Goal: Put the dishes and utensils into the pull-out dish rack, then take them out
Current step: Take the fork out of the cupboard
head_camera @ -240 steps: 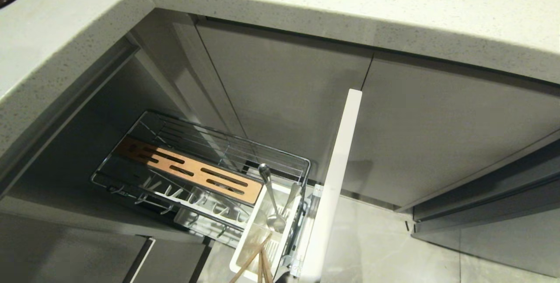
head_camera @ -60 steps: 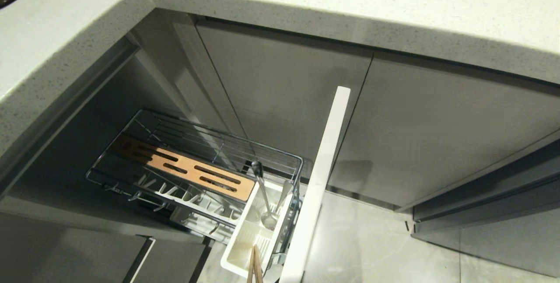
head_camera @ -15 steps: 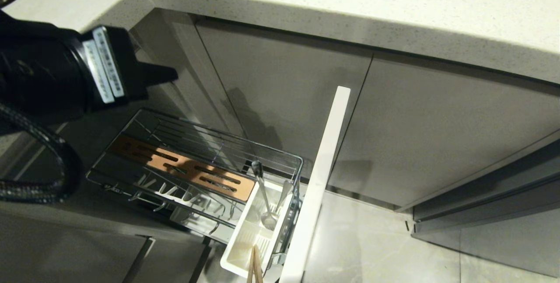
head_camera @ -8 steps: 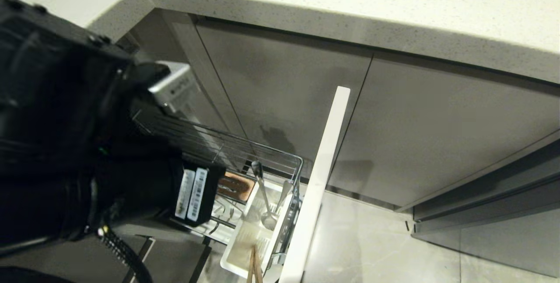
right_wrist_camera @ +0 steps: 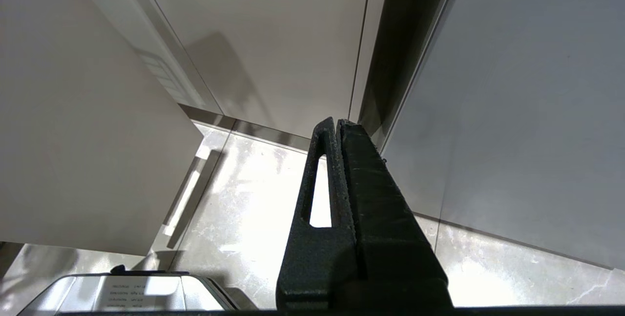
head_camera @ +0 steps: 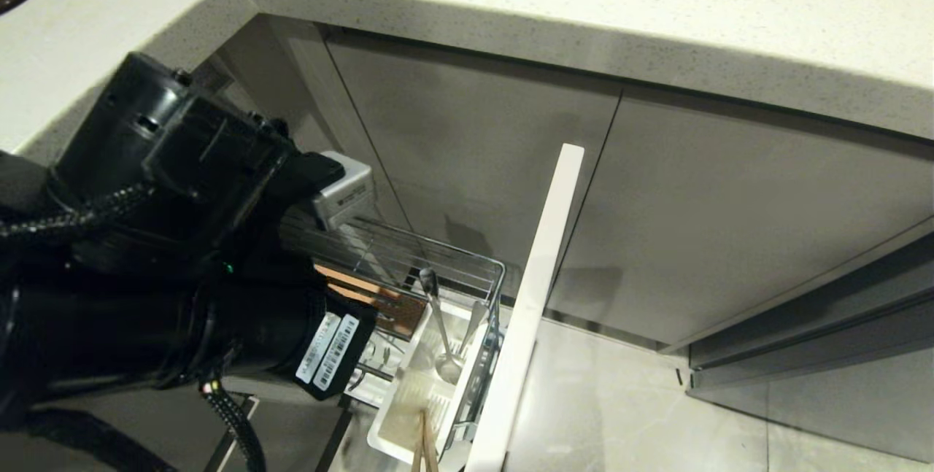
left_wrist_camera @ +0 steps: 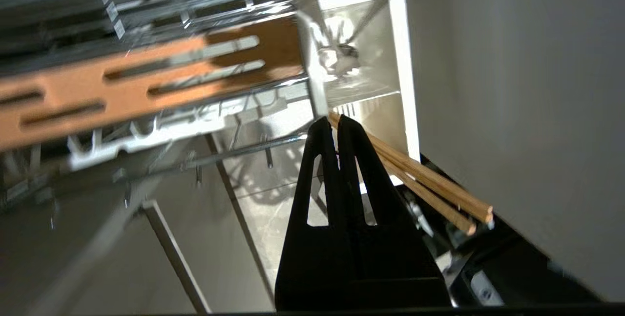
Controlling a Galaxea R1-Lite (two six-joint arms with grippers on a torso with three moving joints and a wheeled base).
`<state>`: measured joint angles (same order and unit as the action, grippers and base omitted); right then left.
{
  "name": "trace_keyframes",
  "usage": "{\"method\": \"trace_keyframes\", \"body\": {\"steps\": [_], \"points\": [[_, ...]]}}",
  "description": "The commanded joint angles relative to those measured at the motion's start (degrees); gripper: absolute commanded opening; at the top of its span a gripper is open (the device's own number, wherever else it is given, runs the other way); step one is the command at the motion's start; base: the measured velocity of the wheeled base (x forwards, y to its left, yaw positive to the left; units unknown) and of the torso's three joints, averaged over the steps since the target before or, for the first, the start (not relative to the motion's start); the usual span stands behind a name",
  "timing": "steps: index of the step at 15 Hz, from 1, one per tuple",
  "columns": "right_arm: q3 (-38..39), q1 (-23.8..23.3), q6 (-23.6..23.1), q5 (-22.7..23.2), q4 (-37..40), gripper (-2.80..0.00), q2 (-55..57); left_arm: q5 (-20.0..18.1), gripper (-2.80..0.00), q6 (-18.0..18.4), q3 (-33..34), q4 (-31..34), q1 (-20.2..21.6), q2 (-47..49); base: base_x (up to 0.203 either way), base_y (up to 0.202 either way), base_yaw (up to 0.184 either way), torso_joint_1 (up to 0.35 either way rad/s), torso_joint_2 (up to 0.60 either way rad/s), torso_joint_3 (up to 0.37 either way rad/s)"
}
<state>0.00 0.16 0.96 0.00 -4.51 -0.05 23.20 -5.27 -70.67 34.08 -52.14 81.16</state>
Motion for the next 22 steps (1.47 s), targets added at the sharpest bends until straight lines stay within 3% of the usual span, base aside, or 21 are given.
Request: {"method": "trace_keyframes", "body": {"steps": [1, 3, 5, 7, 10, 13, 14, 22], "points": [[1.51, 0.02, 0.0, 0.0, -0.06, -2.8, 0.05, -7.52, -2.8, 7.91, -1.39, 0.33, 5.59, 0.25, 0.0, 0.0, 0.0, 0.0, 0.0, 0.0], [1.49, 0.02, 0.0, 0.0, -0.06, -2.8, 0.05, -16.07, -2.8, 16.07, -2.39, 0.44, 8.29, 1.08, 0.0, 0.0, 0.0, 0.0, 0.0, 0.0], [1.5, 0.02, 0.0, 0.0, -0.06, -2.8, 0.05, -19.71, -2.8, 24.87, -2.62, 1.37, 10.86, 2.19, 0.0, 0.0, 0.0, 0.0, 0.0, 0.0], [1.5, 0.01, 0.0, 0.0, -0.06, -2.8, 0.05, -24.7, -2.8, 30.88, -3.0, 1.76, 13.09, 3.71, 0.0, 0.0, 0.0, 0.0, 0.0, 0.0], [1.5, 0.01, 0.0, 0.0, -0.06, -2.8, 0.05, -24.92, -2.8, 34.11, -7.45, 1.6, 14.48, 8.27, 0.0, 0.0, 0.0, 0.0, 0.0, 0.0], [1.58, 0.02, 0.0, 0.0, -0.06, -2.8, 0.05, -24.57, -2.8, 34.57, -10.18, 1.38, 15.73, 12.23, 0.0, 0.0, 0.0, 0.0, 0.0, 0.0], [1.49, 0.02, 0.0, 0.0, -0.06, -2.8, 0.05, -24.57, 0.0, 34.33, -11.66, 1.51, 15.75, 12.87, 0.0, 0.0, 0.0, 0.0, 0.0, 0.0], [1.49, 0.02, 0.0, 0.0, -0.06, -2.8, 0.05, -24.98, 0.0, 34.65, -13.43, 1.41, 17.4, 17.96, 0.0, 0.0, 0.0, 0.0, 0.0, 0.0]]}}
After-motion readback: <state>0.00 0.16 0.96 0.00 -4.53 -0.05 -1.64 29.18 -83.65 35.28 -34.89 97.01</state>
